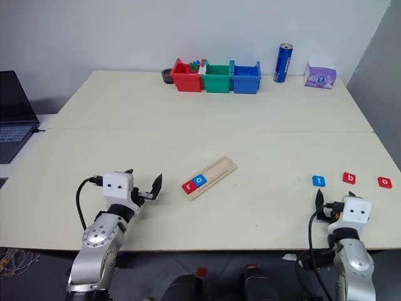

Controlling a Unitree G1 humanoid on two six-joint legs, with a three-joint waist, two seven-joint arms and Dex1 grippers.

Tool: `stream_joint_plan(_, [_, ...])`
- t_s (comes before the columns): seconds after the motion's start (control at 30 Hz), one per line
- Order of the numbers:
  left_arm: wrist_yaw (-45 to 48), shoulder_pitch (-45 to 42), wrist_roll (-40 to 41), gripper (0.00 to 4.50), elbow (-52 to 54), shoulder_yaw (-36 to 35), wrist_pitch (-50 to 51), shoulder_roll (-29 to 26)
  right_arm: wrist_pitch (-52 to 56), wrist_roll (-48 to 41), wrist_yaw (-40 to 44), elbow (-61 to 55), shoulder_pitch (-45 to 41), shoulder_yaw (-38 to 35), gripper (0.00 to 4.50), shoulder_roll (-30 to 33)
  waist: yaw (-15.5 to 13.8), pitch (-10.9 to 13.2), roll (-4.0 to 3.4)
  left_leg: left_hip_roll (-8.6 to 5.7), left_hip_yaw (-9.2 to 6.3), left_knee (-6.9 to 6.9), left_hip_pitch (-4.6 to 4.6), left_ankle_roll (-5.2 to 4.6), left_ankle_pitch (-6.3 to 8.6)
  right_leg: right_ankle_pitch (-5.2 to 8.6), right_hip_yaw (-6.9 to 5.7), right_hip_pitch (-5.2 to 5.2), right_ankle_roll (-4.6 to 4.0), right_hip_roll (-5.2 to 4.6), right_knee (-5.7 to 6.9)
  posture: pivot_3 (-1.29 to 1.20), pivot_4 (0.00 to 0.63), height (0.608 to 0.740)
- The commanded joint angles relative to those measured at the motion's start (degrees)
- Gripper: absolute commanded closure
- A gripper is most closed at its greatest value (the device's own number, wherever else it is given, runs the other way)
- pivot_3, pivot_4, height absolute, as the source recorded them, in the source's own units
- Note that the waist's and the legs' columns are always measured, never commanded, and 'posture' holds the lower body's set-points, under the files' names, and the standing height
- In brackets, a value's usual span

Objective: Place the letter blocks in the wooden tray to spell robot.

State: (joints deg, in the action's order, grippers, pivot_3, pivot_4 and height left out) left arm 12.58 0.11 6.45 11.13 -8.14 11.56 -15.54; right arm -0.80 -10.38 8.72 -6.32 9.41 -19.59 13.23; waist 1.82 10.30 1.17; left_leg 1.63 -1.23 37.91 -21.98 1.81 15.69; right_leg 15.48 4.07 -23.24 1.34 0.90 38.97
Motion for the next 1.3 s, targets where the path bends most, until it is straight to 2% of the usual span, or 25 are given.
stream_joint_plan(0.03, [0.3,0.1,0.1,0.0,1.6,-0.2,-2.5,-0.1,-1.7,-0.8,0.2,-0.2,-0.5,-1.5,0.03,0.7,0.0,0.0,0.0,0.0,0.0,0.0,0.0,0.0,0.0,0.0,0.0,0.0,0.0,0.0,0.0,0.0,0.15,0.74])
stream_joint_plan(0.6, [-1.5,-0.2,-0.8,0.0,0.6,-2.4,-3.1,-1.1,-1.5,-0.7,0.6,-0.5,-0.2,-1.0,0.03,0.5,0.0,0.0,0.0,0.0,0.0,0.0,0.0,0.0,0.0,0.0,0.01,0.0,0.0,0.0,0.0,0.0,0.15,0.74])
stream_joint_plan(0.7, [3.7,0.2,4.4,0.0,1.7,-3.3,-5.2,-1.4,-1.7,-0.6,0.4,-0.4,-0.2,-1.1,0.03,0.4,0.0,0.0,0.0,0.0,0.0,0.0,0.0,0.0,0.0,0.0,0.0,0.0,0.0,0.0,0.0,0.0,0.15,0.74])
stream_joint_plan(0.9, [4.8,-0.5,3.7,0.0,0.6,-3.2,-6.2,-2.8,-2.2,-1.4,1.9,-1.5,0.8,-1.0,0.03,0.8,0.0,0.0,0.0,0.0,0.01,0.0,0.0,0.0,0.0,0.0,0.0,0.0,0.0,0.0,0.0,0.0,0.15,0.74])
stream_joint_plan(1.1, [11.0,-1.0,7.7,0.0,1.9,-0.7,-2.9,-3.5,1.0,-6.3,10.9,-7.0,3.0,2.7,0.03,2.7,0.0,0.0,0.0,0.0,0.02,0.0,0.0,0.0,0.0,0.0,0.01,0.0,0.0,0.0,0.0,0.0,0.15,0.74])
stream_joint_plan(1.2, [15.0,-0.9,10.2,0.0,3.4,0.9,0.3,-5.0,6.8,-11.6,19.1,-13.0,4.2,6.7,0.03,7.0,0.1,0.0,0.0,0.02,0.01,0.0,0.02,0.0,0.0,0.0,0.0,0.0,0.0,0.02,0.01,0.0,0.15,0.74])
stream_joint_plan(1.3, [18.0,-1.7,11.4,0.0,4.8,3.2,4.5,-7.2,15.4,-16.9,26.7,-20.3,4.2,10.5,0.03,14.5,0.1,0.0,0.0,0.01,-0.02,0.01,0.02,0.0,0.0,0.0,-0.02,0.0,0.0,0.02,0.02,0.0,0.15,0.74])
